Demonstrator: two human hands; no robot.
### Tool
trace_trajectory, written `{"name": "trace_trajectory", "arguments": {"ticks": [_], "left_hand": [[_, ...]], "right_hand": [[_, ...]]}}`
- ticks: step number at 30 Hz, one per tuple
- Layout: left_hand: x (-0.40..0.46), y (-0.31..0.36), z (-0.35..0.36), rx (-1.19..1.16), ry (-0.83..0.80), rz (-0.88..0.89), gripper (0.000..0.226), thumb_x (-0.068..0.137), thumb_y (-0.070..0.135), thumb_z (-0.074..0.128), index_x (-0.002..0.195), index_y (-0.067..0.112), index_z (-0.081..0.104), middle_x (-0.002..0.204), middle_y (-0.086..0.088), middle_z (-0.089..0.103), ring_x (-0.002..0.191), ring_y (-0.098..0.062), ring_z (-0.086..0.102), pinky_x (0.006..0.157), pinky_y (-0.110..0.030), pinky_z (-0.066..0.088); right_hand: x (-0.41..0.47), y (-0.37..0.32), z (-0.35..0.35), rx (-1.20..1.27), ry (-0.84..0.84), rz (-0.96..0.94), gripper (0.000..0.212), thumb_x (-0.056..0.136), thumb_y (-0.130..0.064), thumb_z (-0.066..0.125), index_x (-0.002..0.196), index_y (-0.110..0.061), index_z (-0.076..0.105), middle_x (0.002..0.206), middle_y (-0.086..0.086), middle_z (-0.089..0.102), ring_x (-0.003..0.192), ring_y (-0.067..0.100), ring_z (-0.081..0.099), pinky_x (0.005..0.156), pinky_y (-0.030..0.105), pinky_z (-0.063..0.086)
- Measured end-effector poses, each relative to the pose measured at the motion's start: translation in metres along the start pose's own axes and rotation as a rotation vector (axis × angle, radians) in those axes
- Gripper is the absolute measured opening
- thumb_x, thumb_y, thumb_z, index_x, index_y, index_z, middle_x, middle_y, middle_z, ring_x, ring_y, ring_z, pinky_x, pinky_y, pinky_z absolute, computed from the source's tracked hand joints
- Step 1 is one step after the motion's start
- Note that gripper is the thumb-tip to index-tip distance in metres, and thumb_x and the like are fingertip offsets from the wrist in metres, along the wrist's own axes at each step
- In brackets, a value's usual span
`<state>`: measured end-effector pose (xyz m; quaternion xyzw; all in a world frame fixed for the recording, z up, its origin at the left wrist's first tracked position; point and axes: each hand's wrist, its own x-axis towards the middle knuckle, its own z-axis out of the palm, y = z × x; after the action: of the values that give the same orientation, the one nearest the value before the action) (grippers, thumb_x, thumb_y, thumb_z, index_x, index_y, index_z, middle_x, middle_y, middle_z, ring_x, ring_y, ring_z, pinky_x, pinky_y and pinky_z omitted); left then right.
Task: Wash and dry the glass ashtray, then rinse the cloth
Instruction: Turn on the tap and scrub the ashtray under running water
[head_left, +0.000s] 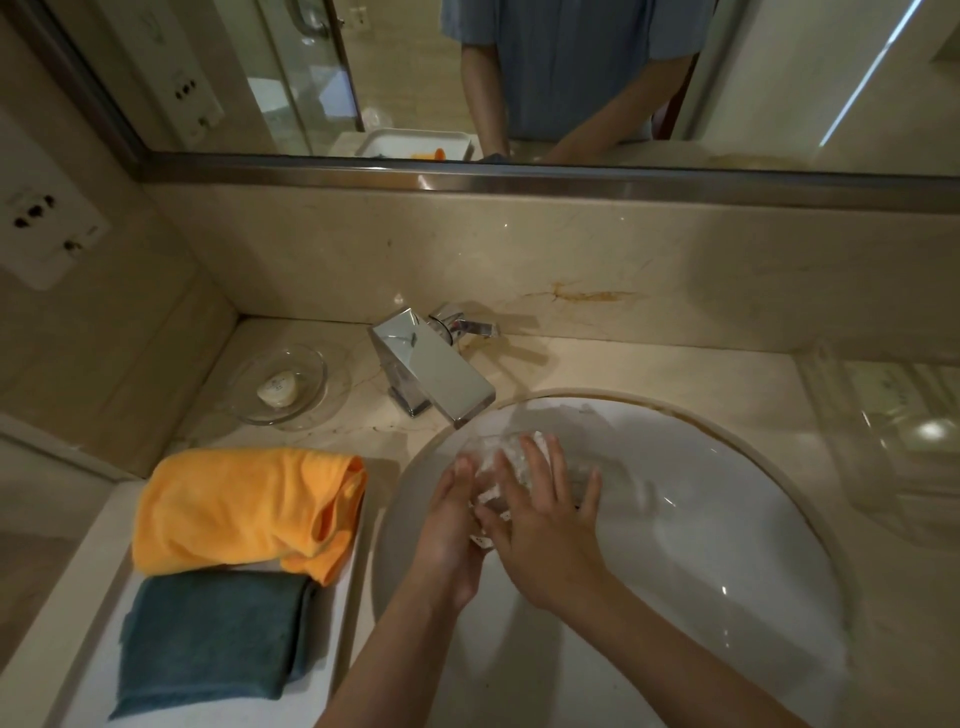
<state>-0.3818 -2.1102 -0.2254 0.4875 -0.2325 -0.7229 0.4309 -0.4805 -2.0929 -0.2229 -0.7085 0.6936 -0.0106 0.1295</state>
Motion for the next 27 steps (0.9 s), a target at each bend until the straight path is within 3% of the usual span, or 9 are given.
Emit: {"name": "trace_trajectory", "arguments": {"ticks": [3, 5, 8, 12, 14, 17, 21, 24, 27], "left_hand": [[0.001, 0.000, 0.002, 0.025, -0.023, 0.004, 0.042, 0.098, 0.041, 0.034, 0.129, 0.019, 0.051, 0.125, -0.006, 0.062, 0.111, -0.025, 0.062, 0.097, -0.046, 0.046], [0.001, 0.002, 0.002, 0.040, -0.020, 0.011, 0.041, 0.098, 0.040, 0.034, 0.127, 0.018, 0.053, 0.121, -0.005, 0.065, 0.109, -0.021, 0.064, 0.094, -0.041, 0.048], [0.001, 0.005, 0.000, 0.061, -0.021, 0.033, 0.043, 0.097, 0.040, 0.035, 0.124, 0.014, 0.055, 0.118, -0.006, 0.067, 0.107, -0.018, 0.064, 0.087, -0.033, 0.050], [0.007, 0.010, -0.006, 0.056, 0.039, 0.010, 0.046, 0.095, 0.042, 0.038, 0.125, 0.011, 0.054, 0.120, -0.013, 0.065, 0.108, -0.025, 0.064, 0.090, -0.039, 0.051], [0.009, 0.010, -0.008, 0.064, 0.074, 0.006, 0.045, 0.094, 0.045, 0.040, 0.124, 0.013, 0.055, 0.120, -0.012, 0.065, 0.107, -0.027, 0.064, 0.091, -0.042, 0.051], [0.009, 0.012, -0.010, 0.039, 0.093, 0.028, 0.036, 0.095, 0.040, 0.041, 0.116, 0.016, 0.058, 0.112, -0.011, 0.067, 0.100, -0.027, 0.066, 0.074, -0.036, 0.056], [0.008, 0.011, -0.008, 0.042, 0.108, 0.018, 0.042, 0.094, 0.040, 0.042, 0.125, 0.013, 0.053, 0.117, -0.015, 0.065, 0.103, -0.032, 0.065, 0.081, -0.043, 0.055], [0.009, 0.010, -0.006, 0.045, 0.113, 0.015, 0.046, 0.095, 0.041, 0.040, 0.123, 0.007, 0.054, 0.116, -0.017, 0.065, 0.098, -0.031, 0.066, 0.069, -0.037, 0.056], [0.009, 0.014, -0.004, 0.020, 0.084, 0.037, 0.042, 0.097, 0.037, 0.038, 0.117, 0.005, 0.057, 0.107, -0.017, 0.065, 0.091, -0.030, 0.065, 0.065, -0.035, 0.056]], "right_hand": [[0.005, 0.001, -0.001, 0.022, 0.097, 0.022, 0.075, 0.093, -0.052, -0.003, 0.129, -0.020, 0.053, 0.144, 0.006, 0.046, 0.137, 0.023, 0.015, 0.098, 0.061, 0.024], [0.005, 0.002, 0.004, 0.018, 0.090, -0.019, 0.066, 0.097, -0.046, 0.000, 0.127, -0.024, 0.054, 0.141, 0.002, 0.050, 0.143, 0.024, 0.009, 0.097, 0.062, 0.033], [0.002, 0.006, 0.014, -0.017, 0.024, -0.153, 0.056, 0.098, -0.043, 0.001, 0.128, -0.029, 0.046, 0.142, -0.004, 0.047, 0.146, 0.020, -0.010, 0.103, 0.059, 0.019], [-0.011, 0.011, -0.002, 0.105, -0.178, -0.320, 0.095, 0.069, -0.058, -0.025, 0.147, -0.026, 0.020, 0.158, -0.011, 0.006, 0.142, 0.011, -0.020, 0.109, 0.056, -0.011], [-0.016, 0.014, -0.014, 0.143, -0.266, -0.335, 0.100, 0.061, -0.060, -0.025, 0.148, -0.027, 0.012, 0.158, -0.014, 0.003, 0.144, 0.004, -0.008, 0.110, 0.052, -0.015], [-0.017, 0.021, -0.019, 0.166, -0.238, -0.342, 0.093, 0.071, -0.062, -0.020, 0.144, -0.026, 0.026, 0.154, -0.013, 0.022, 0.143, 0.003, 0.014, 0.112, 0.054, -0.008], [-0.012, 0.024, -0.012, 0.155, -0.046, -0.318, 0.055, 0.085, -0.045, 0.021, 0.117, -0.021, 0.060, 0.116, -0.004, 0.061, 0.114, 0.017, 0.057, 0.106, 0.060, 0.026], [-0.008, 0.025, -0.003, 0.171, 0.052, -0.380, 0.032, 0.077, -0.025, 0.058, 0.109, -0.026, 0.063, 0.105, -0.006, 0.064, 0.104, 0.015, 0.056, 0.097, 0.052, 0.044], [-0.006, 0.026, -0.002, 0.371, 0.000, -0.420, 0.037, 0.083, -0.022, 0.047, 0.116, -0.029, 0.062, 0.116, -0.005, 0.062, 0.110, 0.017, 0.052, 0.102, 0.045, 0.037]]}}
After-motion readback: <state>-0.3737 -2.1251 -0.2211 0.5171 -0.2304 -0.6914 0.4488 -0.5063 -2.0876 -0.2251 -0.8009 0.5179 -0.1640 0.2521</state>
